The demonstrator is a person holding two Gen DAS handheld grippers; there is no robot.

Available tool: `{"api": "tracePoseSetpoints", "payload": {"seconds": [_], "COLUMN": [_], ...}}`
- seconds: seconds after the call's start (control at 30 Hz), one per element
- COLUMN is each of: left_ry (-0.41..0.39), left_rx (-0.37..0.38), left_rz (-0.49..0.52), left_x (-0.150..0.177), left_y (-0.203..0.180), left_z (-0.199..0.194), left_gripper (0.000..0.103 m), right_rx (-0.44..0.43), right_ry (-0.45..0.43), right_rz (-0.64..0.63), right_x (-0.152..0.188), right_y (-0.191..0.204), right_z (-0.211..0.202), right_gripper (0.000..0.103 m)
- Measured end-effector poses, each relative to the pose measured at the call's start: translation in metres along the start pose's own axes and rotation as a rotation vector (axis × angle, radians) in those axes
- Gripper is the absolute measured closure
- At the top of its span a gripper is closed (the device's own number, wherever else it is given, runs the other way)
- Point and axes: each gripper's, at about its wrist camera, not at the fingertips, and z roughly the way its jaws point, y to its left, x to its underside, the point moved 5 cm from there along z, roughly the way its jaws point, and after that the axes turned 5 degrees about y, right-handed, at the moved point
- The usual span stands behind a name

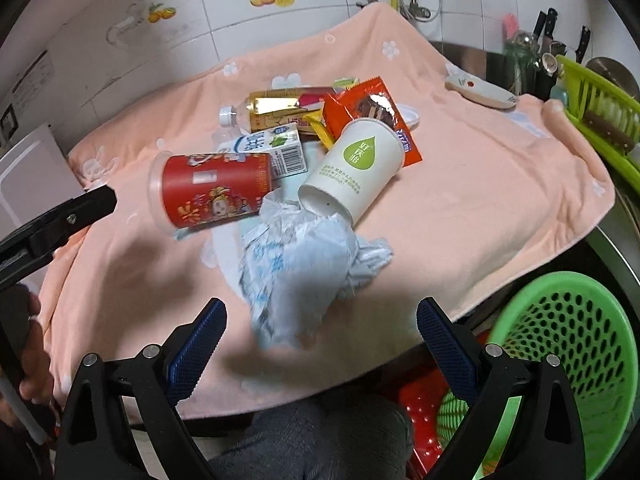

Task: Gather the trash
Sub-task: 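Grasp the crumpled white plastic bag with the right gripper, then carry the bag over the green basket and open the right gripper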

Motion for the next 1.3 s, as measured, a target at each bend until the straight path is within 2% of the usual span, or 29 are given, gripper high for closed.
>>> {"api": "tracePoseSetpoints", "payload": {"seconds": [0.13, 0.27, 0.43, 0.57, 0.63, 0.8, 0.87, 0.9, 0.97, 1.1, 1.3], "left_ry": [0.048, 0.066, 0.075, 0.086, 0.093, 0.108, 0.105, 0.101, 0.097, 0.083, 0.052], "left_rx": [0.054, 0.075, 0.109, 0.141, 0.155, 0.214, 0.226, 0.236, 0.252, 0.262, 0.297], "left_rz": [-0.009, 0.018, 0.046, 0.036, 0.031, 0.047, 0.048, 0.046, 0.042, 0.034, 0.028], "left_x": [-0.004, -0.01, -0.017, -0.018, -0.017, -0.012, -0.012, -0.011, -0.01, -0.005, 0.0], "left_y": [-0.002, -0.01, -0.02, -0.021, -0.021, -0.026, -0.026, -0.027, -0.027, -0.027, -0.031], "left_z": [0.024, 0.043, 0.06, 0.069, 0.072, 0.076, 0.076, 0.075, 0.072, 0.061, 0.036], "left_gripper": [0.005, 0.005, 0.008, 0.012, 0.017, 0.053, 0.063, 0.073, 0.082, 0.089, 0.092], "right_rx": [-0.002, -0.003, -0.03, -0.039, -0.053, -0.068, -0.073, -0.075, -0.082, -0.099, -0.037], "right_ry": [0.019, 0.038, 0.032, 0.007, 0.003, -0.025, -0.037, -0.041, -0.052, -0.086, -0.14], "right_rz": [0.012, 0.011, 0.004, -0.017, -0.01, -0.013, -0.018, -0.019, -0.019, -0.003, 0.06], "right_x": [-0.01, -0.016, -0.017, -0.016, -0.015, -0.009, -0.006, -0.005, -0.003, 0.001, 0.013], "right_y": [0.0, 0.001, 0.003, 0.006, 0.006, 0.005, 0.005, 0.005, 0.004, -0.001, -0.04], "right_z": [0.021, 0.035, 0.035, 0.029, 0.026, 0.014, 0.007, 0.005, -0.002, -0.023, -0.057], "right_gripper": [0.011, 0.019, 0.039, 0.051, 0.057, 0.064, 0.066, 0.066, 0.068, 0.068, 0.068]}}
